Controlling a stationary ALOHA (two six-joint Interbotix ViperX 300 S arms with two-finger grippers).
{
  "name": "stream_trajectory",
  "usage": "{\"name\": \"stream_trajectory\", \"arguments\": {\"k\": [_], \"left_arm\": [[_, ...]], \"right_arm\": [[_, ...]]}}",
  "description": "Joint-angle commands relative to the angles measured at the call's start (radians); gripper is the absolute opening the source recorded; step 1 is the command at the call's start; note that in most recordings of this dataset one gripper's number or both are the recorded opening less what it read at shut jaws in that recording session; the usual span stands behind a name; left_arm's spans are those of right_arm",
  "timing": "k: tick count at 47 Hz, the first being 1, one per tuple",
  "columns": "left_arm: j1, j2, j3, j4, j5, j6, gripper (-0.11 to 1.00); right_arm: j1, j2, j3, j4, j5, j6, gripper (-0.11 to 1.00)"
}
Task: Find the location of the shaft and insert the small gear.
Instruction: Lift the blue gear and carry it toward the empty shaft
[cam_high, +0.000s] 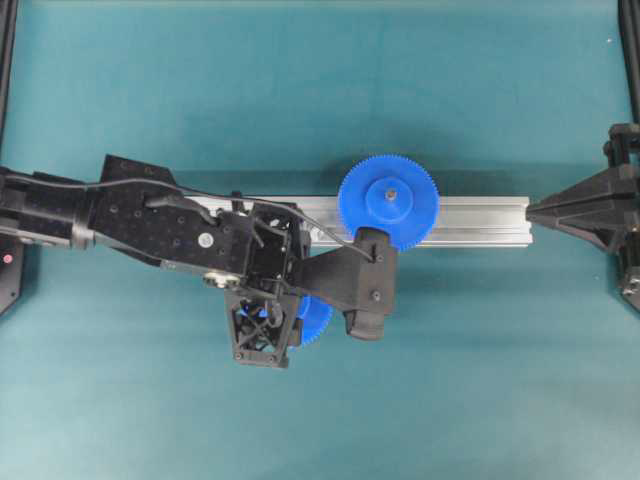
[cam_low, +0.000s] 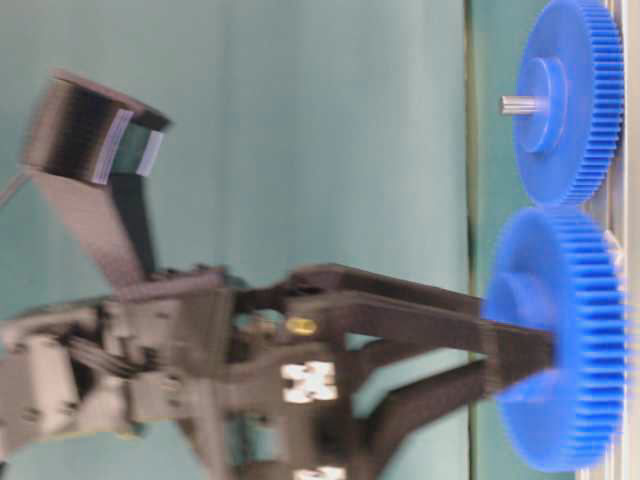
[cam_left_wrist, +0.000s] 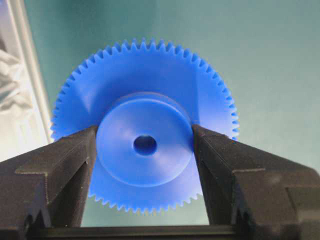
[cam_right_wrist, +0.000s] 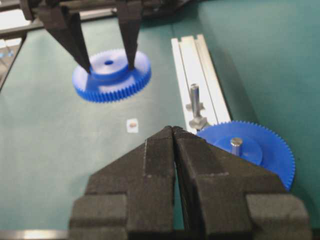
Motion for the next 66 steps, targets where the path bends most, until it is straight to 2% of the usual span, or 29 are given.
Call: {"name": "stream_trajectory", "arguments": {"k": [1, 31, 46, 66], "left_arm": [[0.006, -0.051, -0.058, 0.002, 0.017, 0.011, 0.63], [0.08, -0.075, -0.138, 0.003, 0.072, 0.098, 0.63], [0.098, -0.08, -0.19, 0.003, 0.143, 0.127, 0.63], [0.16, -0.101, -0.204, 0.009, 0.14, 0.147, 0.63]], "right_arm": [[-0.006, 0.008, -0.011, 0.0, -0.005, 0.009, 0.05], [-0.008, 0.008, -0.008, -0.002, -0.005, 0.009, 0.05], [-0.008, 0.008, -0.006, 0.0, -0.005, 0.009, 0.05], [-0.008, 0.006, -0.006, 0.0, -0.005, 0.011, 0.05]]}}
